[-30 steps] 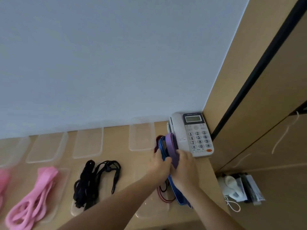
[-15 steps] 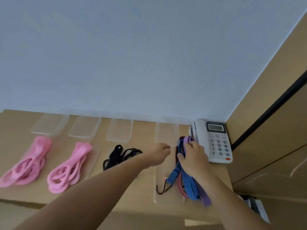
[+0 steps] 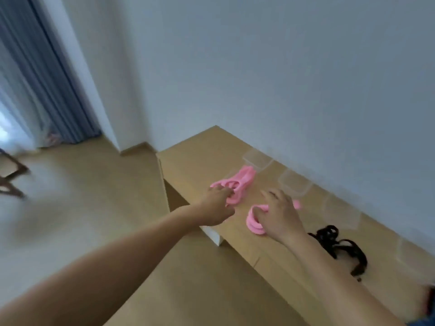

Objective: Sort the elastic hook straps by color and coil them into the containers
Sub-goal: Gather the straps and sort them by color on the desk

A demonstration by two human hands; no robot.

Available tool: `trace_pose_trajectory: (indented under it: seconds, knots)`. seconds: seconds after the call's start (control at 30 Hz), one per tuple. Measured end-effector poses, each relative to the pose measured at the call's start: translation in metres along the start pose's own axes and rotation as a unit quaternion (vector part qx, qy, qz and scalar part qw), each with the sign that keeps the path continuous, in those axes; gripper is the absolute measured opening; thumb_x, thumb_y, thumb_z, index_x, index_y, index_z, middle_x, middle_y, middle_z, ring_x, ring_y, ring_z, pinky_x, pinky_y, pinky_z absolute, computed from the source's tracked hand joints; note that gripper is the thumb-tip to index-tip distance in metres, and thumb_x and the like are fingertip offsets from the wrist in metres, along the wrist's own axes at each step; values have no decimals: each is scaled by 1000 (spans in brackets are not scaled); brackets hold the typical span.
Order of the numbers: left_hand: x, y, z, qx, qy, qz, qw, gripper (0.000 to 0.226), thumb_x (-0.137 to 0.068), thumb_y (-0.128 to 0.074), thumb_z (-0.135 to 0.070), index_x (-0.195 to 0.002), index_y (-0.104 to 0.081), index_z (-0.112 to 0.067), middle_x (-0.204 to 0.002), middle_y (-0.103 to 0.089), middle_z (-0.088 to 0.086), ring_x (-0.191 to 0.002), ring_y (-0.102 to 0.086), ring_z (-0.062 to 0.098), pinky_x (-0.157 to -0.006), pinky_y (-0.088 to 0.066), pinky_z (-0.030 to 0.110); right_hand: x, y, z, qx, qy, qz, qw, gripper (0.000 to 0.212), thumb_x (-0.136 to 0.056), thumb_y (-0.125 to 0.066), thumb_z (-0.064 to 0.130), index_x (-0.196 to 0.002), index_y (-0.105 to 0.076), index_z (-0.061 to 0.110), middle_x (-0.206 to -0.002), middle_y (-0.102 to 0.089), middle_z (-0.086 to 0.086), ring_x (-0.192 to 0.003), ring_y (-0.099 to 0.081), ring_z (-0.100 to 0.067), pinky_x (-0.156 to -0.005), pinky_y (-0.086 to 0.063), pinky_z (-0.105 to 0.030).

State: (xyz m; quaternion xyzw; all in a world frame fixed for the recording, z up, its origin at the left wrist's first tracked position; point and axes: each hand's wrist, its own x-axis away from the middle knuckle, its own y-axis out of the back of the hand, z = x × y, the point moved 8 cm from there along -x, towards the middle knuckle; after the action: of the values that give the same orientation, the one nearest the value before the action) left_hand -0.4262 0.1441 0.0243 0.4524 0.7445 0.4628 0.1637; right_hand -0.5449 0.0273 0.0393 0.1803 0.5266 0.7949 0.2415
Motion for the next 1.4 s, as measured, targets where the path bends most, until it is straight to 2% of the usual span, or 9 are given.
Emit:
trace_pose_trajectory:
  seconds: [0.23,0.4,0.53,0.73,0.8,0.93,1.13,1.27,1.4]
  knots:
    - [134,96,210,-1,194,-112,975,59,-94,-50,-32,-150,-35,-19,-152,-36,7,-141,-29,29,-114,-32,44,-20,-98,218,-8,180,86,980,56,-96,-52,38,-146,-41,17,-152,-36,-2,-139,-29,-23,-113,-26,-35]
    - [213,115,310,57,308,-176,933,58,-94,-55,-30,-147,-39,-16,-149,-40,8,-138,-33,28,-113,-29,34,-14,-160,324,-21,292,167,941,61,-96,-53,42,-149,-37,18,-153,-33,1,-141,-25,-19,-116,-27,-34]
    - [257,112,363,98,378,-204,897,56,-94,-53,-33,-147,-40,-20,-151,-38,0,-139,-32,19,-111,-26,28,-21,-199,383,-32,366,215,905,60,-96,-55,42,-149,-39,19,-151,-34,3,-141,-25,-15,-117,-28,-34]
    - [296,122,421,165,472,-244,831,55,-94,-55,-28,-146,-41,-17,-150,-38,0,-137,-36,18,-115,-30,34,-50,-239,462,-46,435,263,860,57,-94,-58,41,-145,-44,20,-150,-35,5,-140,-25,-14,-116,-26,-32]
    - [303,125,436,180,493,-267,808,54,-94,-55,-26,-145,-42,-16,-150,-40,1,-135,-40,18,-112,-32,30,-57,-253,490,-41,463,272,843,57,-94,-60,40,-144,-46,19,-150,-36,4,-140,-26,-15,-116,-24,-31]
    - [323,117,463,200,529,-291,772,52,-94,-55,-24,-144,-44,-14,-147,-45,3,-137,-37,19,-109,-25,23,-56,-288,540,-17,504,303,808,57,-93,-60,42,-144,-46,19,-149,-38,4,-140,-28,-15,-116,-24,-29]
    - [367,95,539,247,582,-290,719,56,-95,-55,-24,-147,-41,-11,-152,-41,7,-141,-33,20,-116,-23,26,-45,-374,611,56,541,362,757,58,-96,-54,45,-148,-40,23,-152,-31,7,-143,-20,-12,-115,-21,-27]
    - [387,85,612,285,596,-279,697,56,-95,-55,-27,-147,-39,-13,-152,-41,4,-140,-35,18,-116,-27,30,-40,-442,660,89,536,393,742,58,-96,-54,46,-148,-38,25,-152,-31,9,-142,-19,-10,-116,-22,-26]
    - [396,65,705,319,611,-274,671,54,-96,-53,-27,-147,-40,-14,-150,-42,2,-140,-36,17,-115,-27,26,-44,-536,705,95,516,419,741,55,-96,-55,43,-145,-42,24,-147,-36,10,-138,-26,-9,-112,-26,-23]
